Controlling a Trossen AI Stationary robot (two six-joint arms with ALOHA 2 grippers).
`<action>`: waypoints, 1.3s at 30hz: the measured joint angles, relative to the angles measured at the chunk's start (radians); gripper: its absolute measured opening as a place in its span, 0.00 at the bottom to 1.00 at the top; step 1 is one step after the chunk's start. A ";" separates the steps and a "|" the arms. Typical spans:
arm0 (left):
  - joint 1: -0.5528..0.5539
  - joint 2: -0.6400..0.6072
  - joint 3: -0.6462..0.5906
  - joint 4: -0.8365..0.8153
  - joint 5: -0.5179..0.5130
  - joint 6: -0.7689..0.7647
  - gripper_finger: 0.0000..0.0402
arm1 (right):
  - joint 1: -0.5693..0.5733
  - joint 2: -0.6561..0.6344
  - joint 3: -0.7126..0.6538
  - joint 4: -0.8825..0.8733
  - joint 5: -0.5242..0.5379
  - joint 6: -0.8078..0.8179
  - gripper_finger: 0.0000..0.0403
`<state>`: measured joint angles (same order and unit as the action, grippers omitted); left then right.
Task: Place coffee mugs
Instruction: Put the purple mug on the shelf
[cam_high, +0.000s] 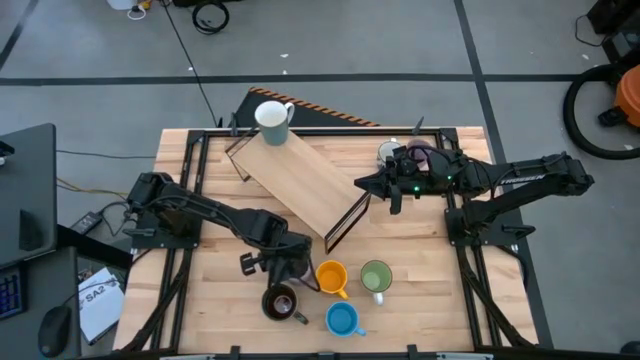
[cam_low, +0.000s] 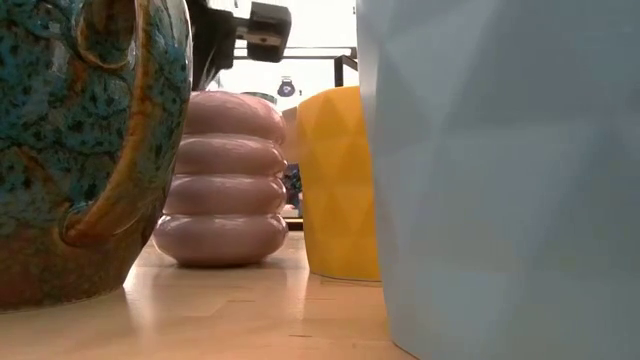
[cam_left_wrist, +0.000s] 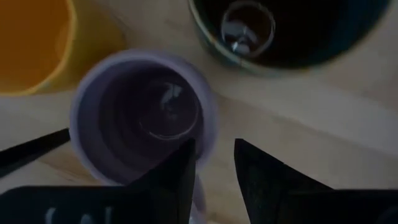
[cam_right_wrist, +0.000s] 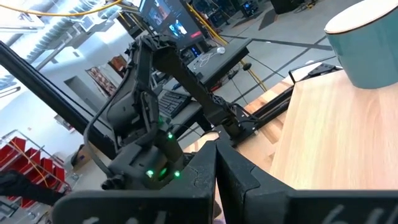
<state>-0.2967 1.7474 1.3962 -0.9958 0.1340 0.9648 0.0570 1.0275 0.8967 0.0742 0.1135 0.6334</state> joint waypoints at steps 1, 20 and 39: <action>-0.003 0.000 -0.008 0.004 -0.012 0.026 0.27 | 0.000 0.000 0.000 0.000 0.006 0.001 0.04; -0.008 0.001 -0.062 0.066 -0.022 0.005 0.13 | 0.000 0.000 0.000 0.006 0.027 0.002 0.04; 0.023 -0.085 -0.054 -0.045 0.114 -0.432 0.08 | 0.000 0.000 0.000 0.013 0.010 -0.006 0.04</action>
<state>-0.2735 1.6627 1.3426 -1.0407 0.2475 0.5330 0.0566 1.0275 0.8967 0.0868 0.1232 0.6273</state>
